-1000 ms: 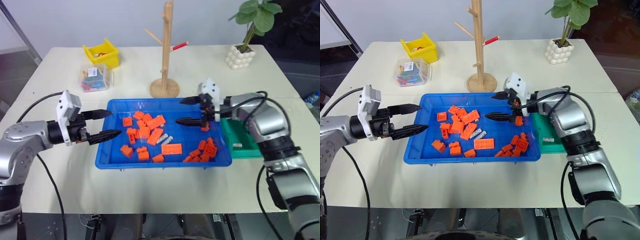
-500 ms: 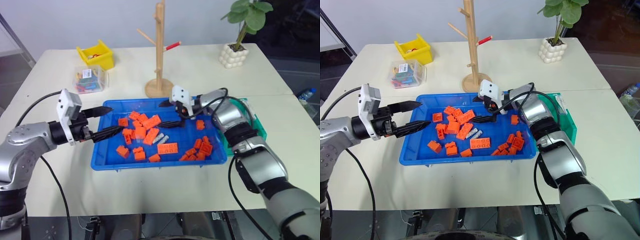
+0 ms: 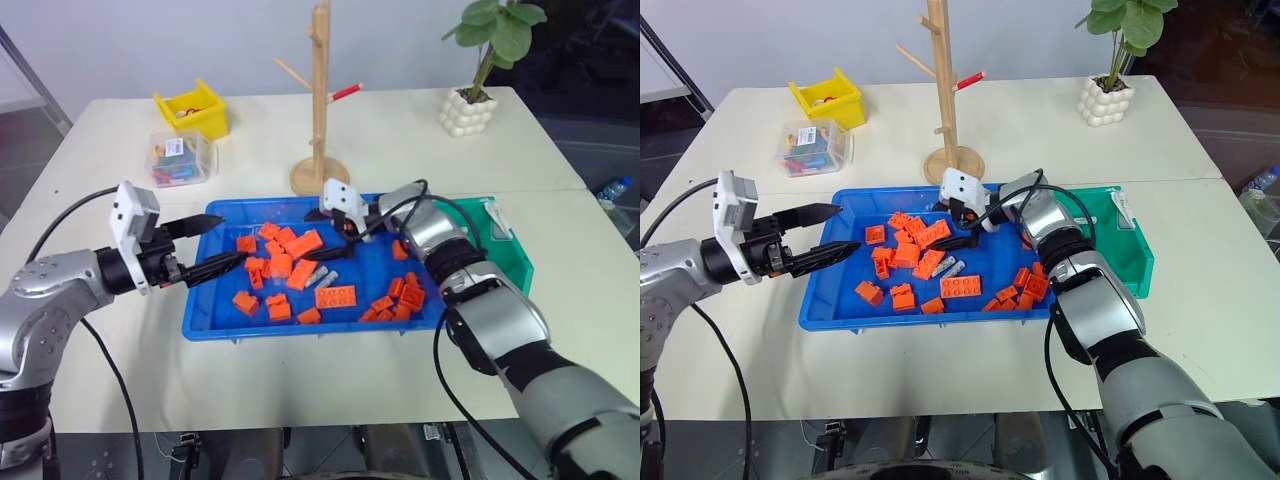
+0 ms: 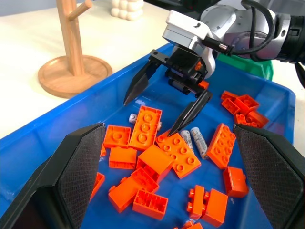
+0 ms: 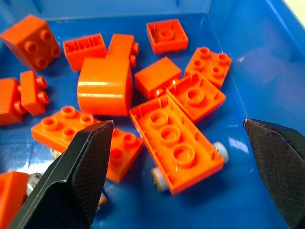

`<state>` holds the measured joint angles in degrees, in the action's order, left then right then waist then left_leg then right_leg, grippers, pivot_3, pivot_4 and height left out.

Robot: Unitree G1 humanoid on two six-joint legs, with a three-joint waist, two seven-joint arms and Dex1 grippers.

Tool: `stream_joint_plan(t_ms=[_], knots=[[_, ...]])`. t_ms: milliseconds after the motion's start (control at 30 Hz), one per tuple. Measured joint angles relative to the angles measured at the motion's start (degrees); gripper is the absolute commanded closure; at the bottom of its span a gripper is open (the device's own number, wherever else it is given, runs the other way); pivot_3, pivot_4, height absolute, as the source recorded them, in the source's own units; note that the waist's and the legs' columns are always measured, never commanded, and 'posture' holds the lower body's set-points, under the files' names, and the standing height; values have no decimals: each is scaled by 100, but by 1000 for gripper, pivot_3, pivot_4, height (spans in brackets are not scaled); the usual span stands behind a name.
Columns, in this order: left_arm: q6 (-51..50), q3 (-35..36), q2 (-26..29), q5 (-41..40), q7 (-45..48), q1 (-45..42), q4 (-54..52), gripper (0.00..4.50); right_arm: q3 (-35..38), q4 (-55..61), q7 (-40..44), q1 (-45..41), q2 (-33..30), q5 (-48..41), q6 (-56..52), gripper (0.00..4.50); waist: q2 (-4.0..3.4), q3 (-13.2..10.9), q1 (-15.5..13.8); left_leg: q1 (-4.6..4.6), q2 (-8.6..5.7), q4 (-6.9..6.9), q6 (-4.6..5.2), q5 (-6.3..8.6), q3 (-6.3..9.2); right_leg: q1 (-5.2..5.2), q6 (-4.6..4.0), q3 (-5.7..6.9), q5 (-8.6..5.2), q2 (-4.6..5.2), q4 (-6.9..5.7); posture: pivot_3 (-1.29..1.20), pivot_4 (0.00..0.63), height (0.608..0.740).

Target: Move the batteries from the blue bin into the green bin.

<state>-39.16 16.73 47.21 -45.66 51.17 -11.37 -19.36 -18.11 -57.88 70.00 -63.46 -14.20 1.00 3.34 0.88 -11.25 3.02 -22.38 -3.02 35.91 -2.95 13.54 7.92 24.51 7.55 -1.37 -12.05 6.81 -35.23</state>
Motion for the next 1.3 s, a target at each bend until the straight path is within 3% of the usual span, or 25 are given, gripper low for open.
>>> stream_joint_plan(t_ms=[533,733,1133,1300], knots=[[-2,32,-67,-9,-138,110,-106,0,78,-465,-202,-123,275,234,118,35,0,0,99,1,1,-1,-2,-1,4,3,-1,-2,0,-3,-8,0,150,740],[-3,53,-115,-60,-210,129,-181,0,170,-758,-354,-226,304,325,228,2819,0,0,105,1,1,-1,-2,-1,4,4,-1,-2,0,-3,-9,0,150,740],[-8,110,-128,-119,-342,178,-220,0,344,-713,-287,-235,319,322,266,2819,0,0,103,2,1,-2,-3,-2,5,4,-1,-2,0,-4,-11,0,150,740],[-7,109,-128,-119,-341,177,-219,0,423,-120,4,-249,361,185,130,2819,-1,0,104,2,1,-2,-3,-2,5,5,-1,-2,0,-4,-13,0,150,740]])
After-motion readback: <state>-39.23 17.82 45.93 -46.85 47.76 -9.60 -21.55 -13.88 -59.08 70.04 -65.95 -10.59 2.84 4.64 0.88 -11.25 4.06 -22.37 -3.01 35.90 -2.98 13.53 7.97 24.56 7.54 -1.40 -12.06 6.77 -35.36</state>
